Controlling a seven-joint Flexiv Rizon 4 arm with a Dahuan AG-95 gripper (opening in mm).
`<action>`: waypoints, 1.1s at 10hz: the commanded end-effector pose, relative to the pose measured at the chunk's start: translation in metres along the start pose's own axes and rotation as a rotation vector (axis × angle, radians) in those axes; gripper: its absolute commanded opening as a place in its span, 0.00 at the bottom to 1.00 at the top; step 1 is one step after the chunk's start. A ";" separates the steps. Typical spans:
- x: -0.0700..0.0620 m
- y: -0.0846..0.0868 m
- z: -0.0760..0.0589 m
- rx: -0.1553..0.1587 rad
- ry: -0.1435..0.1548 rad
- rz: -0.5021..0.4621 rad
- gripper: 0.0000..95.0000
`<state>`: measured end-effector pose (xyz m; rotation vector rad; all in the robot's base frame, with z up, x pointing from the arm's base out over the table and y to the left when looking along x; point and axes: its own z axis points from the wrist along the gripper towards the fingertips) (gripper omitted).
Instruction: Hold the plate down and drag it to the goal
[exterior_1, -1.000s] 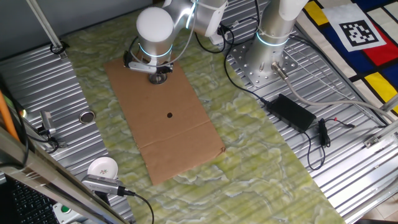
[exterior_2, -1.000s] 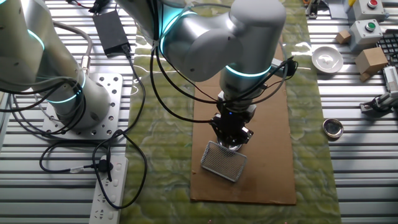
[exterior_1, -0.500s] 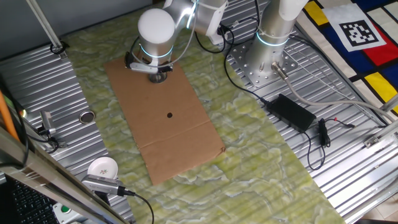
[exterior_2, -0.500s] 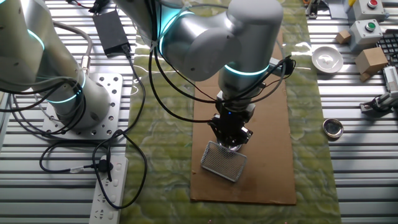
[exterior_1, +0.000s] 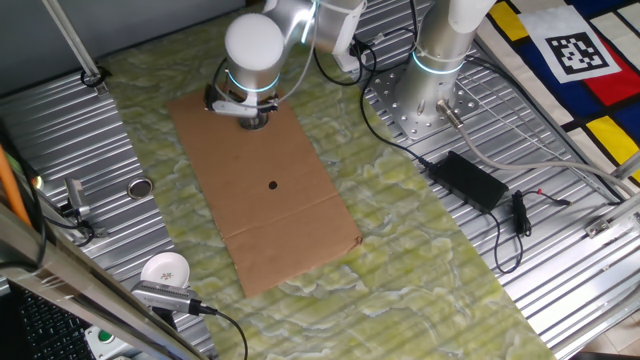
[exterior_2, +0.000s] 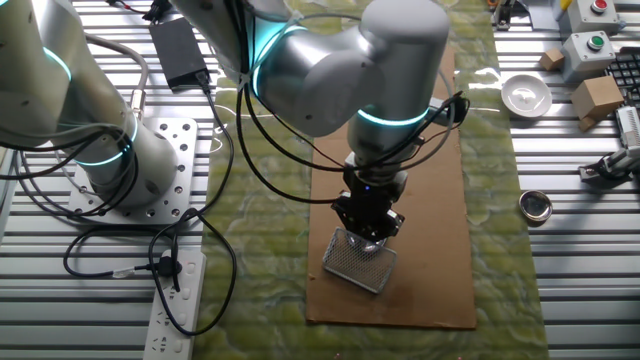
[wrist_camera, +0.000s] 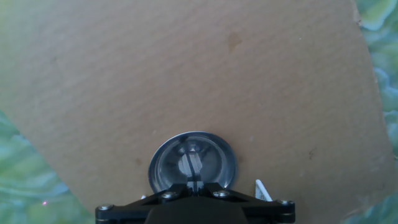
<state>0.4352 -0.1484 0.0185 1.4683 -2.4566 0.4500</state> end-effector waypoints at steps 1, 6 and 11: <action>0.000 -0.001 0.001 0.001 0.001 -0.009 0.00; -0.001 -0.002 0.001 0.025 0.051 -0.073 0.00; -0.002 -0.004 0.002 0.022 0.076 -0.103 0.00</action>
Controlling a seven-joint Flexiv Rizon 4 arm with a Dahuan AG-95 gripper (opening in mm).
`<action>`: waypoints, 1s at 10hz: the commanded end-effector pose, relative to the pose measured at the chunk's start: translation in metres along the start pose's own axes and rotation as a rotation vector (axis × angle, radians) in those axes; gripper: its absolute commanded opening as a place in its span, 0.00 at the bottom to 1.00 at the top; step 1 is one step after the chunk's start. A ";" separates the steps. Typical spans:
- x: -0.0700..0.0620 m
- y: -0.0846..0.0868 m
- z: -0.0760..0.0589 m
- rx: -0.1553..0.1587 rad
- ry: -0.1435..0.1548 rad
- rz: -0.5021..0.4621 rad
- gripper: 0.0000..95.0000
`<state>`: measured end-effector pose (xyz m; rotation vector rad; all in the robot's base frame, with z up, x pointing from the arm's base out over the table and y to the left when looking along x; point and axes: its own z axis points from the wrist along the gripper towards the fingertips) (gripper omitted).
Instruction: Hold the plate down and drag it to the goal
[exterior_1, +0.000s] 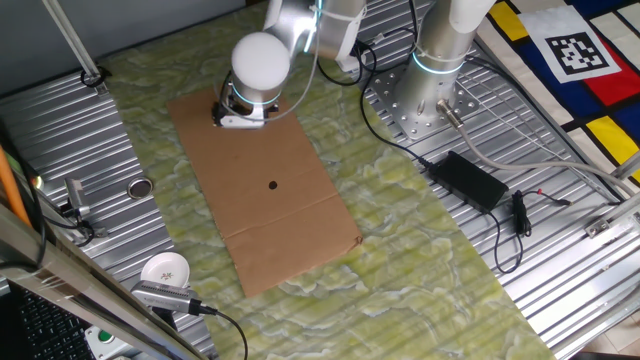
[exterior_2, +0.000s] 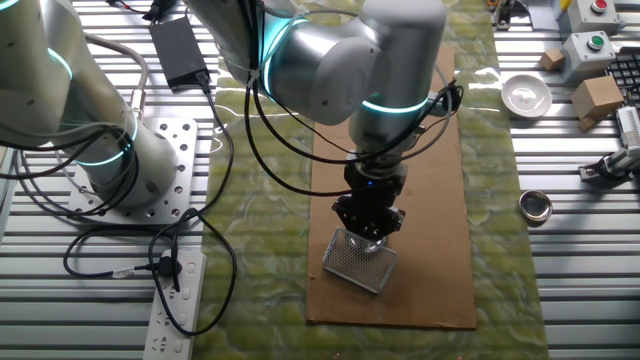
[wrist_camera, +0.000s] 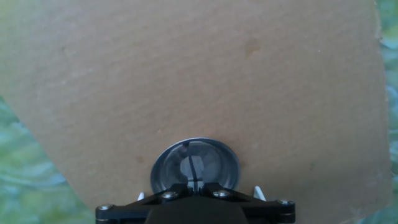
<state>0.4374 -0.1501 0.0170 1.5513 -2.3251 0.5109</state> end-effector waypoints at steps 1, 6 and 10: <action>-0.002 -0.004 -0.001 -0.019 0.020 -0.009 0.00; -0.004 -0.009 0.000 -0.056 0.047 -0.003 0.00; -0.005 -0.010 0.000 -0.068 0.093 -0.035 0.00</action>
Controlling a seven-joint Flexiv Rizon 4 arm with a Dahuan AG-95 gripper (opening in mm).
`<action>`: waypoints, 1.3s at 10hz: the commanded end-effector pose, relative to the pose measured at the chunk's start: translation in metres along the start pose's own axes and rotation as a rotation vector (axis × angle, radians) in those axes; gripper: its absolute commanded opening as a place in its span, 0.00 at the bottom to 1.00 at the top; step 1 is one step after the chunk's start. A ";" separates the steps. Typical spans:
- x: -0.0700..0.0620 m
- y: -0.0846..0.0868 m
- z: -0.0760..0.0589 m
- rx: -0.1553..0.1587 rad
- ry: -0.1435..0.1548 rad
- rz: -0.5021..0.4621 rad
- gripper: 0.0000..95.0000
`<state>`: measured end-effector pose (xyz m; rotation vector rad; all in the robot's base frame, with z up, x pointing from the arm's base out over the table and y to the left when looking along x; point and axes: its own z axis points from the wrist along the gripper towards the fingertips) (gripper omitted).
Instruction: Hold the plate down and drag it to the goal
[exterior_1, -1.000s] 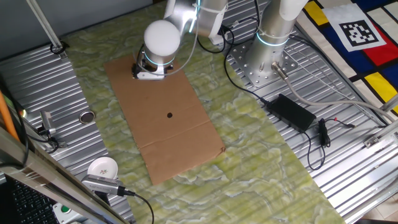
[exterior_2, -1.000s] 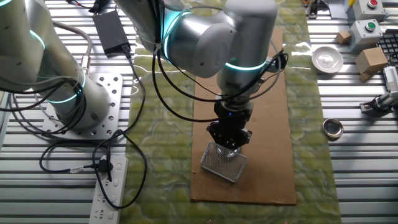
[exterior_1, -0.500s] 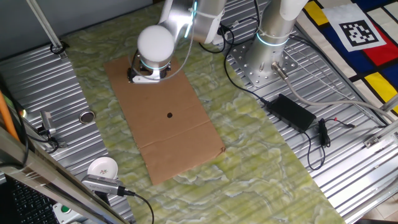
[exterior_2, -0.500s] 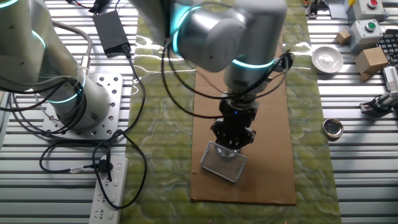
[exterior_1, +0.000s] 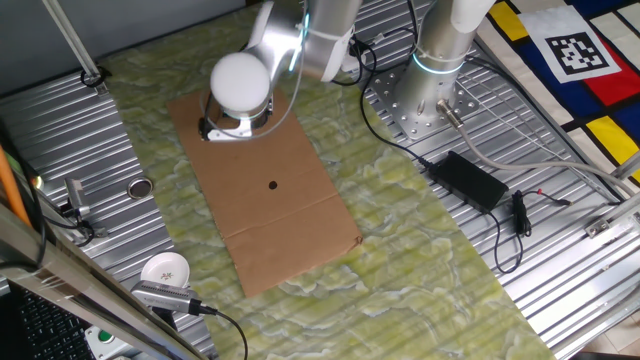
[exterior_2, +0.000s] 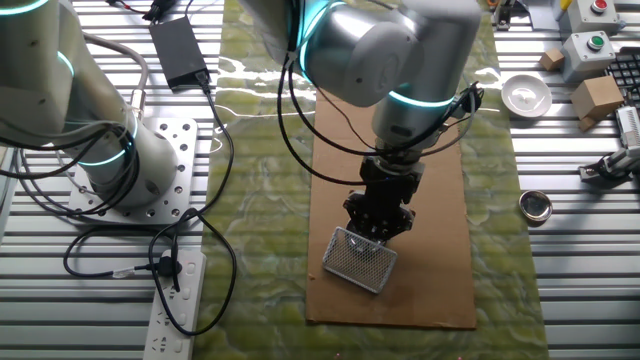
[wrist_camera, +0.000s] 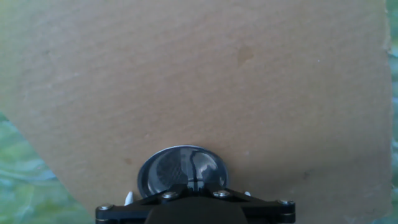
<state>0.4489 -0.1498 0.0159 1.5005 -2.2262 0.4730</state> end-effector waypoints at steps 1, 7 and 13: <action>0.000 0.000 0.000 0.005 0.012 -0.007 0.00; 0.000 0.000 0.001 0.001 0.039 -0.028 0.00; 0.000 0.000 0.001 -0.002 0.074 -0.063 0.00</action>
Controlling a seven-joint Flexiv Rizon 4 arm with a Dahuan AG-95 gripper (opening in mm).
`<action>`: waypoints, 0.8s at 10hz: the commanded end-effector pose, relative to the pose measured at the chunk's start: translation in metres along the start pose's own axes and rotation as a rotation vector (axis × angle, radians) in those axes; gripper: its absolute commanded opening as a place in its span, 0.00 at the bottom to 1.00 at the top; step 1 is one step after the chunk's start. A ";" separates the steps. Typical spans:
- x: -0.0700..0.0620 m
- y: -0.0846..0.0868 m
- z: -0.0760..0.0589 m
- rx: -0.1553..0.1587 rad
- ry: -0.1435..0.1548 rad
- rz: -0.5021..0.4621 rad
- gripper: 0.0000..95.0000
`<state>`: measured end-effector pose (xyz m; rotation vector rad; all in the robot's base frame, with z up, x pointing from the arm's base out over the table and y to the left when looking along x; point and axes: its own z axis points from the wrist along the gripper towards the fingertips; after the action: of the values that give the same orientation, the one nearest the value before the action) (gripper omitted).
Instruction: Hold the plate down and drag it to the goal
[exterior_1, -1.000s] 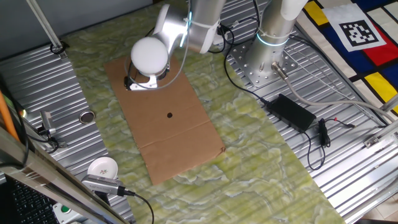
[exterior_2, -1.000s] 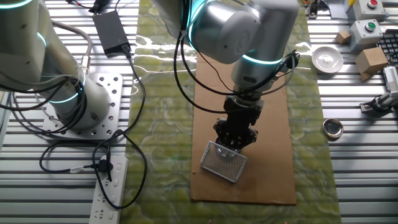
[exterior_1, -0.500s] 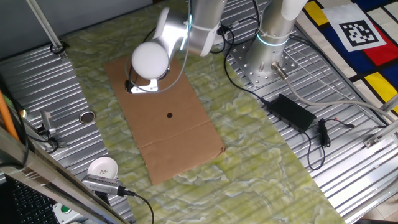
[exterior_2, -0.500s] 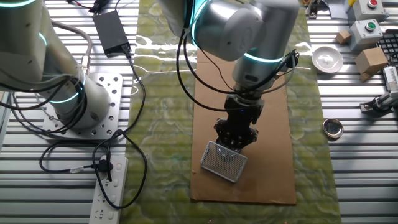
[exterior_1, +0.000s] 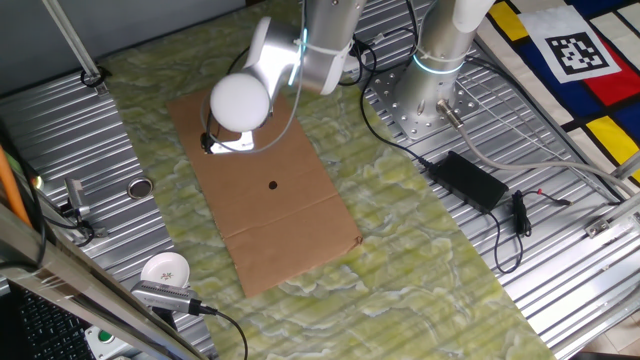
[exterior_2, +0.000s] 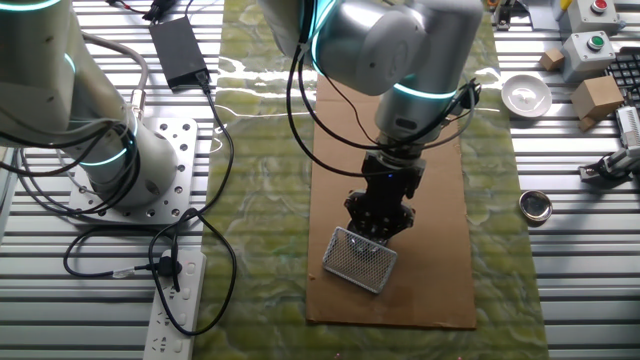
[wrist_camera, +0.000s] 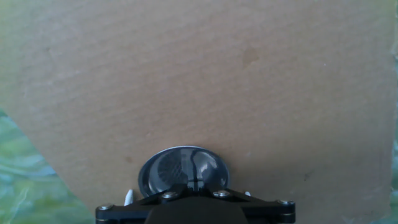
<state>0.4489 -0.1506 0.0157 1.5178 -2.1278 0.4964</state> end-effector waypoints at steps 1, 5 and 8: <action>-0.001 0.000 0.001 0.001 0.010 -0.013 0.00; 0.001 0.000 0.002 0.006 0.031 -0.027 0.00; 0.004 0.000 0.004 0.007 0.035 -0.040 0.00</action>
<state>0.4469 -0.1567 0.0149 1.5415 -2.0653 0.5134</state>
